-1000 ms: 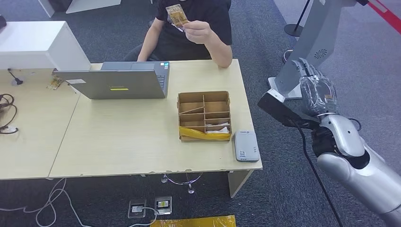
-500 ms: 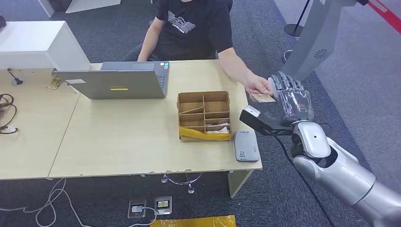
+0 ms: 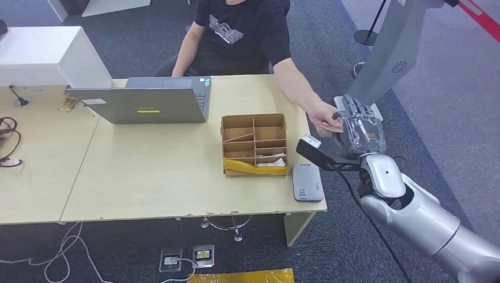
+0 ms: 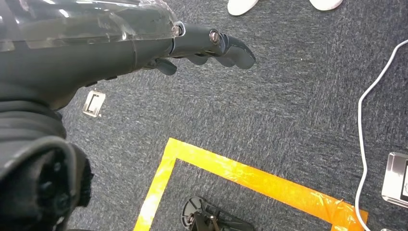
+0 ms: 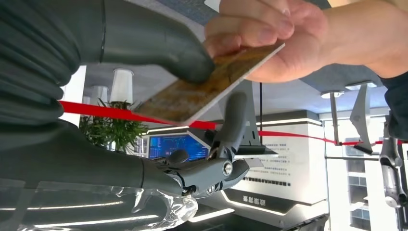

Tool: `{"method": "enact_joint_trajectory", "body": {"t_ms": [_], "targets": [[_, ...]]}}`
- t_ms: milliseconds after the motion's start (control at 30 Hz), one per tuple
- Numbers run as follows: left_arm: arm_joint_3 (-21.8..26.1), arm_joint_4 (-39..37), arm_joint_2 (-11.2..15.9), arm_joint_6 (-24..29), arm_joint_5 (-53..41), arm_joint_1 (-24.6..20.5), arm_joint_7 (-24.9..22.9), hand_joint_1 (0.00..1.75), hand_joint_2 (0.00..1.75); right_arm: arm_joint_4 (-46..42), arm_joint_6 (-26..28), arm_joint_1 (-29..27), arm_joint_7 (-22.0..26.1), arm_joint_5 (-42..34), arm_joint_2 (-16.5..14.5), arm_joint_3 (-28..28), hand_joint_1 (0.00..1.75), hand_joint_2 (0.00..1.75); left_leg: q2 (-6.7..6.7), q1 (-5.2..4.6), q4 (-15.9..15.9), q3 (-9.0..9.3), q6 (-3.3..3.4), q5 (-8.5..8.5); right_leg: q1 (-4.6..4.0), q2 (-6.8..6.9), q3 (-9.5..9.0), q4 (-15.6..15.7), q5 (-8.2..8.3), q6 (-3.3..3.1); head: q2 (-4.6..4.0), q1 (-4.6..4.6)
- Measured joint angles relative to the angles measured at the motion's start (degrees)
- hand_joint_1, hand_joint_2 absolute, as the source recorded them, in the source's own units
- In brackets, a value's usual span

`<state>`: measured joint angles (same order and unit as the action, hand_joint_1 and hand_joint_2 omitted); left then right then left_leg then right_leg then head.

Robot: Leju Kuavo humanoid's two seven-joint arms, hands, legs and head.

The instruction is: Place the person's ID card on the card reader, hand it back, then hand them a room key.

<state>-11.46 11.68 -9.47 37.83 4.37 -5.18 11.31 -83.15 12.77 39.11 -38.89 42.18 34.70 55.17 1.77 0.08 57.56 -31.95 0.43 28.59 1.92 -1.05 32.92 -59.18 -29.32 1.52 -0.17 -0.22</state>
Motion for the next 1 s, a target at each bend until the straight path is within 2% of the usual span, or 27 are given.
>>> {"method": "enact_joint_trajectory", "body": {"t_ms": [400,600,1000], "targets": [[3.6,0.23,-0.4,0.0,-3.02,0.52,1.16,0.0,0.0,0.03,0.47,-1.71,-0.61,1.85,0.01,-0.09,1.75,1.75,-0.04,0.0,0.0,0.03,-0.01,0.01,0.0,-0.05,0.0,0.01,0.0,0.0,0.0,-0.01],[5.31,0.32,-0.81,0.0,-5.22,0.68,1.26,0.0,0.0,0.09,1.32,-4.33,0.32,0.94,-0.2,-0.09,1.75,1.75,-0.04,0.01,0.0,0.03,-0.02,0.01,-0.01,-0.04,-0.02,0.01,0.0,0.0,0.0,-0.01],[6.72,0.65,-1.54,0.0,-5.57,0.75,0.95,0.0,0.0,2.65,0.34,-9.3,3.09,0.67,-2.96,0.69,1.75,1.75,-0.03,0.02,-0.01,0.02,-0.03,0.03,-0.02,-0.04,-0.01,0.01,-0.01,-0.02,0.0,-0.01]]}}
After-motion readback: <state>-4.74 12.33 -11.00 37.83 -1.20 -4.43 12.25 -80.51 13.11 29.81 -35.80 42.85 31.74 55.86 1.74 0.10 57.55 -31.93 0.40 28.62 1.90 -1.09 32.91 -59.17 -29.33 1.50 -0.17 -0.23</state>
